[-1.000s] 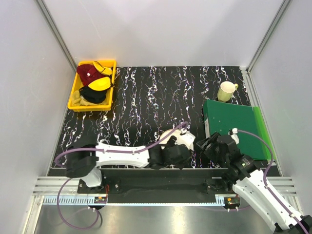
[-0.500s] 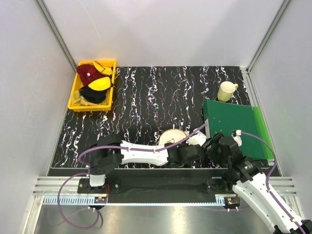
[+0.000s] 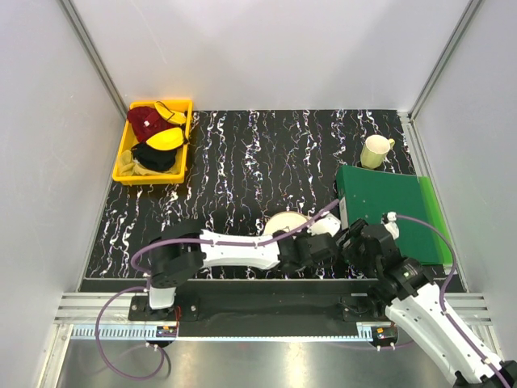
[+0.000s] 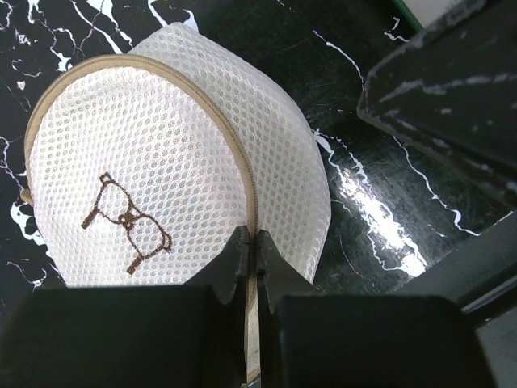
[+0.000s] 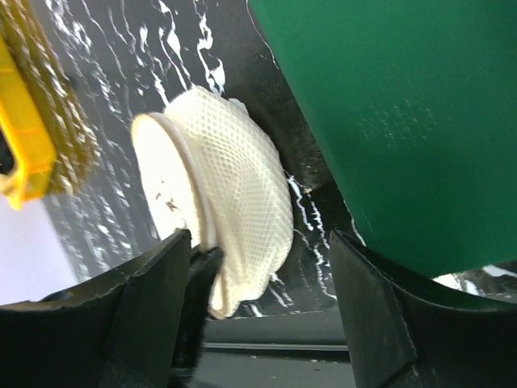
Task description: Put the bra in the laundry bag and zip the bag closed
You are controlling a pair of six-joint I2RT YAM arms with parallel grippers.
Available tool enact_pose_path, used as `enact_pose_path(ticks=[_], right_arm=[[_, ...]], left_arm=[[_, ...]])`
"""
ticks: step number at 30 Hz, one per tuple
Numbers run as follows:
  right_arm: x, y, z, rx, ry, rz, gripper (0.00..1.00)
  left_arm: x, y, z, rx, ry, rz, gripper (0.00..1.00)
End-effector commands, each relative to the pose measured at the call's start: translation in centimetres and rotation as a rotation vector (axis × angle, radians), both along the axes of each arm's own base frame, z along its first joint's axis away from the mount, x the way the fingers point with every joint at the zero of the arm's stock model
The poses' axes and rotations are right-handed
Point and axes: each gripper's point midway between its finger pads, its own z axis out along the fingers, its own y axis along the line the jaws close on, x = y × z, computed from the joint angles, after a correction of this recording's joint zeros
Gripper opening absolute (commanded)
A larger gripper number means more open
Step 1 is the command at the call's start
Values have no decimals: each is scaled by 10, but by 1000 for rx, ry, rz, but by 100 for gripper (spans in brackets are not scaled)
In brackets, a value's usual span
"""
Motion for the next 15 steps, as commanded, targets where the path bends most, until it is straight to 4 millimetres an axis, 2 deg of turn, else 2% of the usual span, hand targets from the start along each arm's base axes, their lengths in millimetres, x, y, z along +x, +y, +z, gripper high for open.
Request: enact_pose_path(ticks=[1, 2, 3, 5, 6, 7, 8, 9, 10, 11, 12, 13, 15], right_arm=[[5, 4, 9, -116, -43, 133, 77], [5, 7, 5, -167, -41, 205, 77], [3, 16, 9, -152, -44, 270, 76], [2, 36, 10, -138, -53, 410, 76], [2, 43, 13, -126, -63, 450, 75], [6, 51, 19, -108, -93, 485, 74], [1, 63, 22, -66, -103, 561, 73], [0, 70, 25, -39, -125, 594, 72], [5, 79, 36, -2, -180, 613, 71], [1, 87, 41, 47, -192, 643, 70], [0, 92, 42, 72, -204, 661, 67], [4, 97, 51, 101, -246, 667, 66], [6, 101, 49, 126, -223, 662, 66]], left_arm=[[2, -2, 68, -213, 66, 1, 0], [0, 3, 72, -231, 86, 1, 0], [-1, 8, 88, -280, 99, -1, 0], [1, 19, 92, -323, 159, 10, 0], [1, 24, 105, -363, 167, 12, 0], [2, 31, 101, -378, 208, 30, 0], [4, 36, 103, -394, 221, 41, 0], [5, 41, 111, -421, 227, 49, 0], [8, 50, 108, -433, 243, 79, 0], [10, 55, 110, -443, 241, 92, 0], [12, 61, 120, -471, 228, 97, 0], [15, 69, 118, -470, 228, 123, 0], [19, 83, 130, -514, 214, 148, 0]])
